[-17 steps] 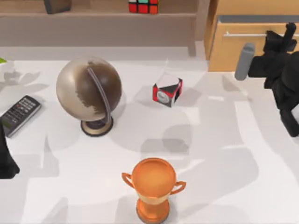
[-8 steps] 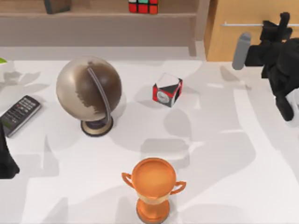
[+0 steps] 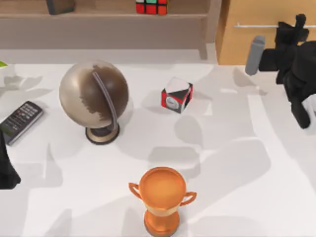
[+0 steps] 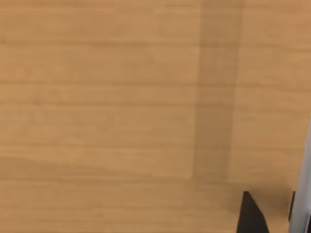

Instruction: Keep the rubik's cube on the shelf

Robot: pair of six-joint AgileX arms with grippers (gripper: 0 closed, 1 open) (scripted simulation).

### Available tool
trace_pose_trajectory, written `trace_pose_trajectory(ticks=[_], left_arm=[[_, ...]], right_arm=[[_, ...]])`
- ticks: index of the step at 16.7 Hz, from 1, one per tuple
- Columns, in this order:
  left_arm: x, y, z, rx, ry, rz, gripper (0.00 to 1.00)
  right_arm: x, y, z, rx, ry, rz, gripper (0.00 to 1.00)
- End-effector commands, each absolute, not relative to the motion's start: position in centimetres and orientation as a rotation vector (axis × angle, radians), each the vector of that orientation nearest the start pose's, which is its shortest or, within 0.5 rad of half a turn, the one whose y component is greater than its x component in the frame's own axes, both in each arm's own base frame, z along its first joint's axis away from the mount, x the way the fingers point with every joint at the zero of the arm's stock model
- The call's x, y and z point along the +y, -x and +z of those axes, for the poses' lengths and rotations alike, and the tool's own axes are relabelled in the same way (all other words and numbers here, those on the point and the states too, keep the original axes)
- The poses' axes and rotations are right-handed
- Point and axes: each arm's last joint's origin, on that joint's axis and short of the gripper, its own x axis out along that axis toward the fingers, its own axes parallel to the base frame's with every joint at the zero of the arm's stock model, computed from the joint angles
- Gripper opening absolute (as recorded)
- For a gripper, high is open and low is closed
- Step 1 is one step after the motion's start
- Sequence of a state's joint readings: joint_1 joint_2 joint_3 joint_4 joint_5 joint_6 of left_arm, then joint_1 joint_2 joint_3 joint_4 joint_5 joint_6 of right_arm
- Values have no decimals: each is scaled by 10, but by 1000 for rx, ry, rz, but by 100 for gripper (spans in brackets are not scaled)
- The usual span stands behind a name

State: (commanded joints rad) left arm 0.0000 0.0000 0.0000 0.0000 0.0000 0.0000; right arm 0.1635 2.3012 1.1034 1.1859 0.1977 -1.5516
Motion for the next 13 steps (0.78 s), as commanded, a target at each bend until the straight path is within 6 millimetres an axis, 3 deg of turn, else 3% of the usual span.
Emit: trace_pose_trajectory(ticks=[7, 13], left_arm=[[-1, -106, 160, 0, 0, 0, 100], [-1, -106, 160, 0, 0, 0, 100]], right_arm=[[71, -439, 88, 14, 1565, 1, 98], [71, -439, 88, 14, 1565, 1, 100]])
